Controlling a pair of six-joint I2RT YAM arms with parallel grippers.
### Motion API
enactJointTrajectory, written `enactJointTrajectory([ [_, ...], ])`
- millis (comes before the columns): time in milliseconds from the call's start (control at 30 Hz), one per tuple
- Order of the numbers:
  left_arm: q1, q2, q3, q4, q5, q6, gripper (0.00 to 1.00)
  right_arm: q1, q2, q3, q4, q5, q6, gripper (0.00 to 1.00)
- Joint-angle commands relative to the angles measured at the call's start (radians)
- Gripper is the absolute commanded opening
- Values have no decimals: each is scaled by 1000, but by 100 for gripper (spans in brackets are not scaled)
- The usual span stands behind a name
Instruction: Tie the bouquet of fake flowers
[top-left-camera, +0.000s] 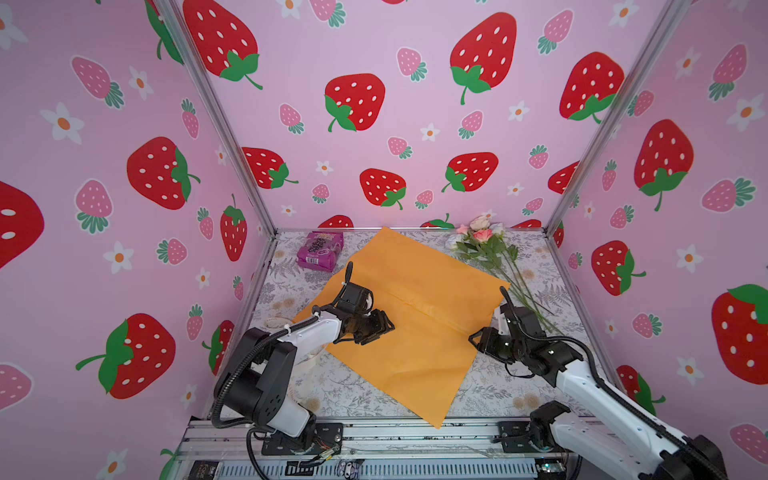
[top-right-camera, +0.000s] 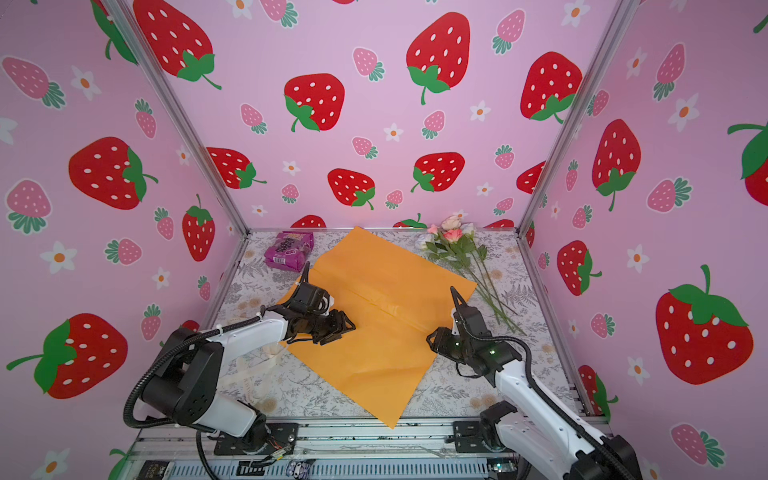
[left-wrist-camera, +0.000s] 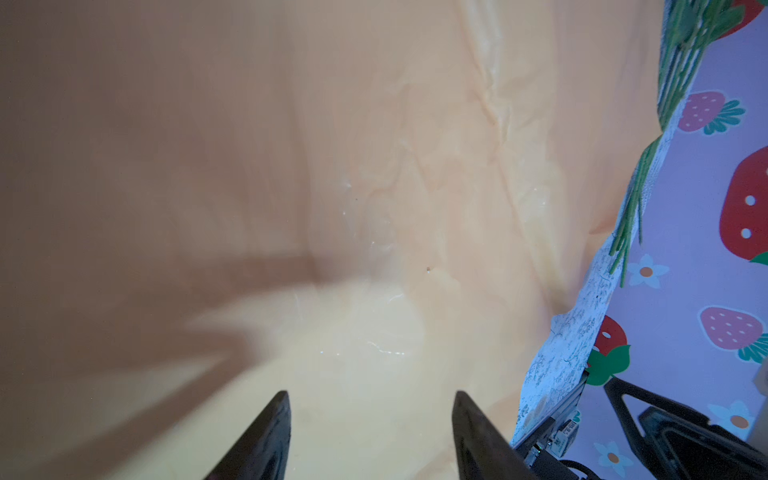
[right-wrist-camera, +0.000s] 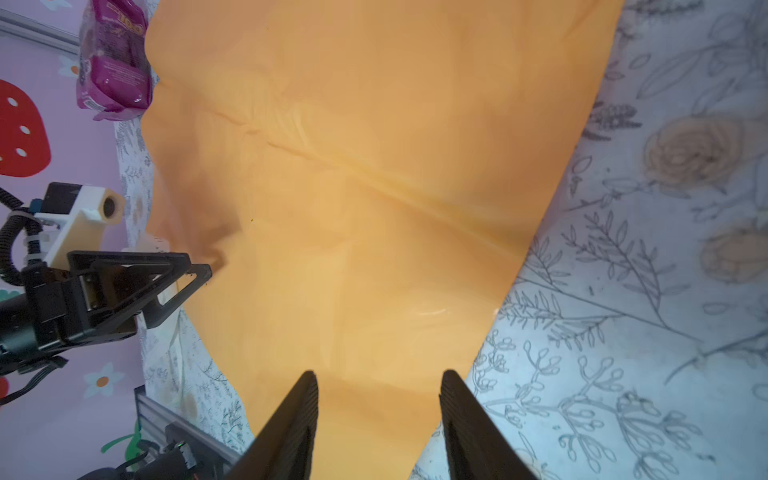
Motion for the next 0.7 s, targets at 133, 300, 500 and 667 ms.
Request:
enactJointTrajectory([
  [133, -3, 76, 57, 28, -5, 19, 61, -138, 244, 120, 92, 4, -232, 50],
  [300, -4, 135, 71, 45, -8, 15, 61, -349, 351, 253, 180, 22, -399, 49],
  [500, 1, 197, 124, 17, -20, 28, 59, -518, 635, 544, 135, 112, -571, 44],
  [667, 10, 152, 133, -37, -40, 52, 59, -559, 799, 717, 114, 155, -697, 42],
])
